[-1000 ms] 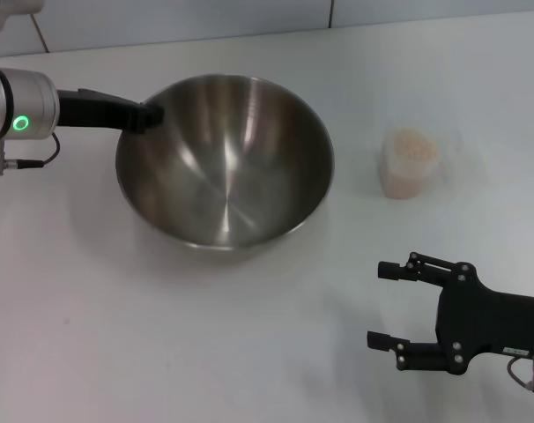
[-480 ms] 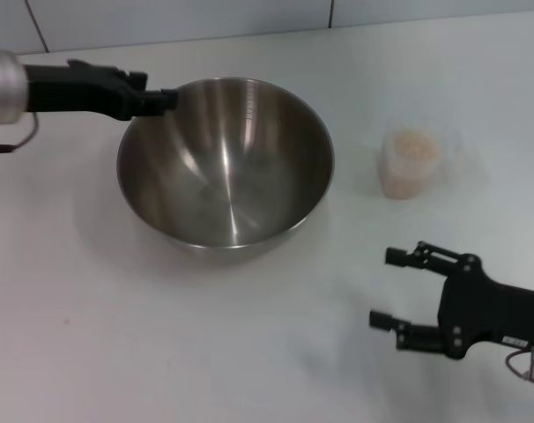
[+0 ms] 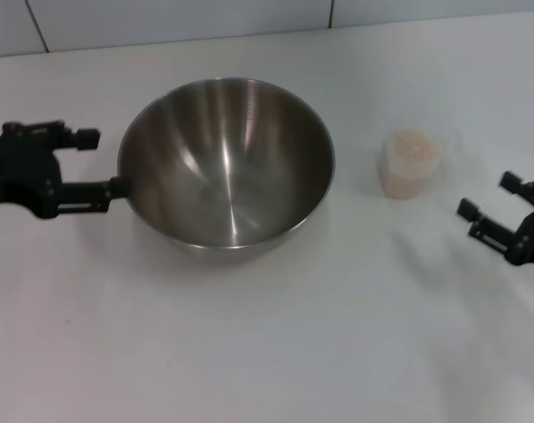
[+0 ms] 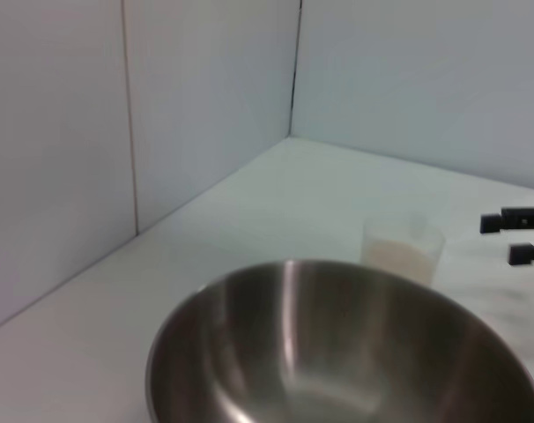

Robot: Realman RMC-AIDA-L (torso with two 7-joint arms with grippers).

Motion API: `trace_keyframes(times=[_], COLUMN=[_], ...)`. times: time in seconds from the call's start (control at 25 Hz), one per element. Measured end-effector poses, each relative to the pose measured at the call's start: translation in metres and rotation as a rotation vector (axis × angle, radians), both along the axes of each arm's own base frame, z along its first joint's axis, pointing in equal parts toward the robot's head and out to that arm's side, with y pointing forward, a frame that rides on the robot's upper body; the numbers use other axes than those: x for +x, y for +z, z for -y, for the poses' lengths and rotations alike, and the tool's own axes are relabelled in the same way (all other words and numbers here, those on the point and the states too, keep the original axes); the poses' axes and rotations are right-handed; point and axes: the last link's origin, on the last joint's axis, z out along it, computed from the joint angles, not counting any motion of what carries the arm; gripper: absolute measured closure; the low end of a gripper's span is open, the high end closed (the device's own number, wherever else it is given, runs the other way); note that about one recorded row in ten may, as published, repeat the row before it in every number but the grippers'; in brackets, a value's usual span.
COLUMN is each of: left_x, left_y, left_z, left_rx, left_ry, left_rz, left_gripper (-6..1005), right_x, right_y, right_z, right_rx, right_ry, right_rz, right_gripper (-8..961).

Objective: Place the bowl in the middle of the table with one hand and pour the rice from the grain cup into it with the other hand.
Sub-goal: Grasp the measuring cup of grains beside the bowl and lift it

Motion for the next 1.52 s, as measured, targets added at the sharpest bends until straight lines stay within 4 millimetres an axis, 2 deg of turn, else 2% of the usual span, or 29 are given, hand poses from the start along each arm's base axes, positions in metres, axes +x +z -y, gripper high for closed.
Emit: trace_keyframes(times=[0.12, 0.32, 0.36, 0.56, 1.16, 1.52], left_x=[-0.008, -0.013, -0.012, -0.011, -0.007, -0.006], left_y=[0.000, -0.005, -0.006, -0.007, -0.009, -0.010], left_z=[0.007, 0.011, 0.011, 0.010, 0.007, 0.007], left_rx=[0.003, -0.008, -0.013, -0.021, -0.030, -0.039], left_ry=[0.020, 0.032, 0.030, 0.021, 0.013, 0.010], left_rz=[0.002, -0.001, -0.006, -0.016, -0.027, -0.031], left_gripper=[192, 194, 194, 196, 197, 197], right_x=[0.009, 0.017, 0.015, 0.010, -0.003, -0.007], right_y=[0.001, -0.002, -0.003, -0.007, -0.011, -0.008], right_z=[-0.008, -0.028, -0.037, -0.055, -0.083, -0.086], right_rx=[0.037, 0.060, 0.058, 0.042, 0.037, 0.053], right_ry=[-0.071, -0.172, -0.183, -0.187, -0.172, -0.156], right_rz=[0.024, 0.043, 0.047, 0.065, 0.080, 0.073], right_gripper=[138, 138, 138, 138, 137, 138])
